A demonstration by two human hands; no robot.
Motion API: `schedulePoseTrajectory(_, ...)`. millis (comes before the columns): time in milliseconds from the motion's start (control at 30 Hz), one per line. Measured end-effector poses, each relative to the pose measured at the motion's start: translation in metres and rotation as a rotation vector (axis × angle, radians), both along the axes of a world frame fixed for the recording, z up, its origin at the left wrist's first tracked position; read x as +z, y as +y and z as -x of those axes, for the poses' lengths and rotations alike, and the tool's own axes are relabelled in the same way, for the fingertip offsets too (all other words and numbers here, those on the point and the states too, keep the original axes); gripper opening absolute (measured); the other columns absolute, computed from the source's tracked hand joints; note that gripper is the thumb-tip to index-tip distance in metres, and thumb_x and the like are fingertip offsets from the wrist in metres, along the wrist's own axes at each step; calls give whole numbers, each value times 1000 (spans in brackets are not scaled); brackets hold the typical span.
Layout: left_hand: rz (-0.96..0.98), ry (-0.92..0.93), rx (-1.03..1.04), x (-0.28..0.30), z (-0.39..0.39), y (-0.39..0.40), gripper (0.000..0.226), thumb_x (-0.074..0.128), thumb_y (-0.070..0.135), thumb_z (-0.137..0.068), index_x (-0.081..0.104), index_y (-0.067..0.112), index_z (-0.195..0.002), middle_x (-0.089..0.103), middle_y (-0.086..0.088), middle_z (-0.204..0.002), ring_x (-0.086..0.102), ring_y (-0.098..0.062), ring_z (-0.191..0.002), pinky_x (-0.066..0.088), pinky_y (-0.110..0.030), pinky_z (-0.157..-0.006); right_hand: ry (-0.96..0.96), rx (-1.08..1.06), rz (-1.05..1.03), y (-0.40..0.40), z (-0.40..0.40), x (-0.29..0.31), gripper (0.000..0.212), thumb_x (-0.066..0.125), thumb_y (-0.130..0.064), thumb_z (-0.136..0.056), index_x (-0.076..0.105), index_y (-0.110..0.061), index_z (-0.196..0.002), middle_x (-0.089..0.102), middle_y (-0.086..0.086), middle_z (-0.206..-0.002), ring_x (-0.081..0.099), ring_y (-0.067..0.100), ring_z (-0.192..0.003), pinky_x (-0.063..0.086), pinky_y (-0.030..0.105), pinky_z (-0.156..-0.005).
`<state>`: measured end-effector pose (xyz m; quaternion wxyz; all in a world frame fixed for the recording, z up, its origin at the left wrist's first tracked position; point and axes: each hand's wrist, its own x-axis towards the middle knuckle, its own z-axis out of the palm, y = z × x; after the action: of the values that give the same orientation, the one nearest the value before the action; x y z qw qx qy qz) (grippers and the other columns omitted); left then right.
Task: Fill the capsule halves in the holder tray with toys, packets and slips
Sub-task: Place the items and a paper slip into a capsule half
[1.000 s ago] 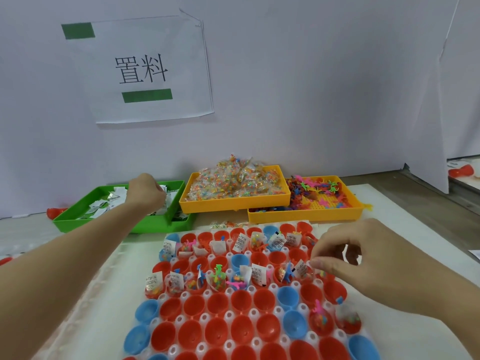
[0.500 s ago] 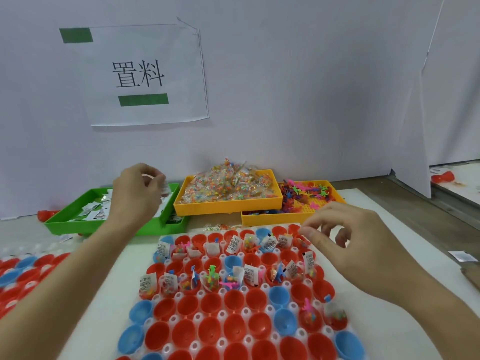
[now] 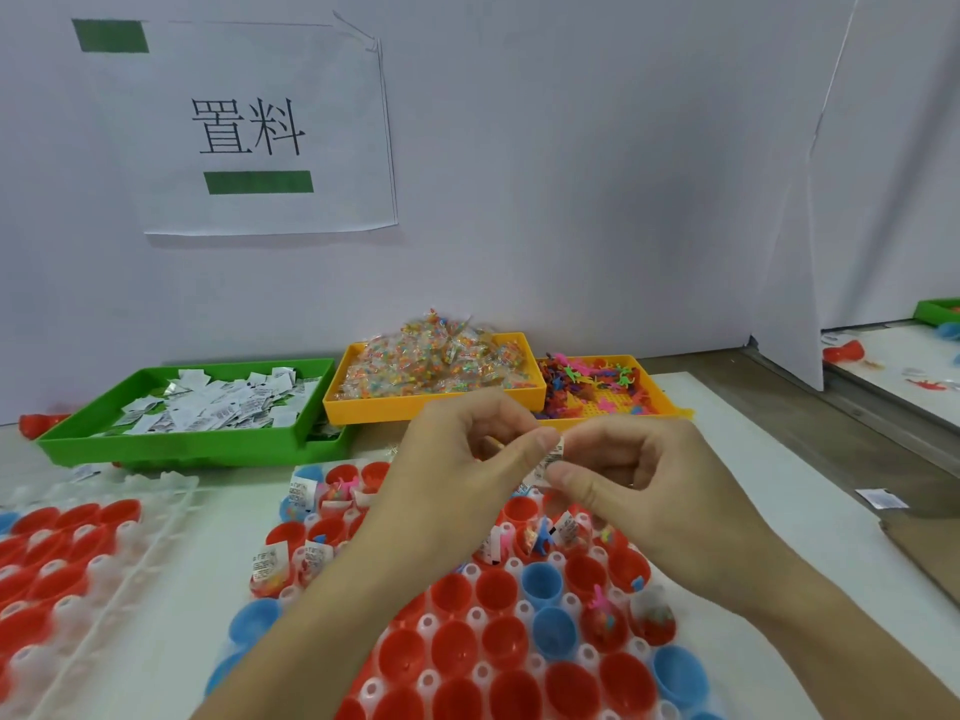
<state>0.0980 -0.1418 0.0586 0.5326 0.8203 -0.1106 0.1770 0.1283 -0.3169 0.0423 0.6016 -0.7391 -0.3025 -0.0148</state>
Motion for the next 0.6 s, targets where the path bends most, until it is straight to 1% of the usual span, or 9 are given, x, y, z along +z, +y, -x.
schedulePoseTrajectory(67,10,19,-19,0,2,1,12,73,30,-85,72,22,-76,67,5,-66,63,-28,-67,52,-33,-58,1,-18,-19,0,0,1,20,72,-31,-76,76,-15,-88,77,0,-81,74,12,-75,55,16,-65)
schedulePoseTrajectory(167,4,81,-63,3,4,3,17,76,40,-77,73,23,-77,70,5,-68,63,-14,-59,49,-23,-56,10,-37,-26,-2,-1,2,17,72,-26,-78,74,-12,-86,75,3,-77,73,13,-69,52,13,-59)
schedulePoseTrajectory(233,17,125,-89,3,6,2,13,79,34,-75,72,23,-76,73,2,-70,66,-14,-61,52,-25,-59,33,-47,-37,-4,-2,3,11,72,-21,-81,73,-10,-85,75,3,-75,72,12,-67,52,13,-58)
schedulePoseTrajectory(300,-9,129,-77,2,6,0,12,79,18,-81,70,23,-75,74,1,-72,70,-18,-67,58,-29,-64,26,-54,8,-6,-3,3,9,73,-23,-81,74,-15,-86,75,0,-77,72,10,-70,52,13,-60)
schedulePoseTrajectory(333,-44,115,-60,1,6,-1,15,78,14,-83,70,23,-74,73,2,-71,70,-16,-68,58,-27,-66,10,-55,53,-8,-3,4,7,74,-25,-82,75,-19,-87,75,-2,-80,72,9,-75,53,15,-63)
schedulePoseTrajectory(433,-178,63,-34,-2,7,-4,13,77,15,-83,70,22,-75,71,6,-68,67,-8,-64,52,-19,-60,-53,-64,171,-13,-4,5,10,75,-32,-81,74,-28,-90,74,-6,-88,71,12,-87,58,29,-76)
schedulePoseTrajectory(500,-253,55,-26,-3,8,-6,14,79,17,-81,68,24,-77,69,9,-67,64,-5,-62,47,-13,-57,-85,-63,205,-16,-3,8,6,76,-33,-79,75,-29,-84,74,-8,-84,70,10,-81,60,32,-73)
schedulePoseTrajectory(533,-287,59,-23,-3,9,-8,16,79,18,-81,66,25,-78,69,9,-68,64,-4,-63,46,-12,-56,-95,-45,228,-18,-3,10,2,78,-28,-80,76,-29,-80,74,-9,-80,70,9,-77,60,32,-70)
schedulePoseTrajectory(600,-336,74,-44,-5,10,-10,21,80,19,-80,63,29,-79,71,8,-69,64,-4,-63,46,-12,-56,-106,-11,312,-24,-4,12,12,79,-17,-82,77,-28,-77,74,-9,-78,69,9,-74,59,29,-71)
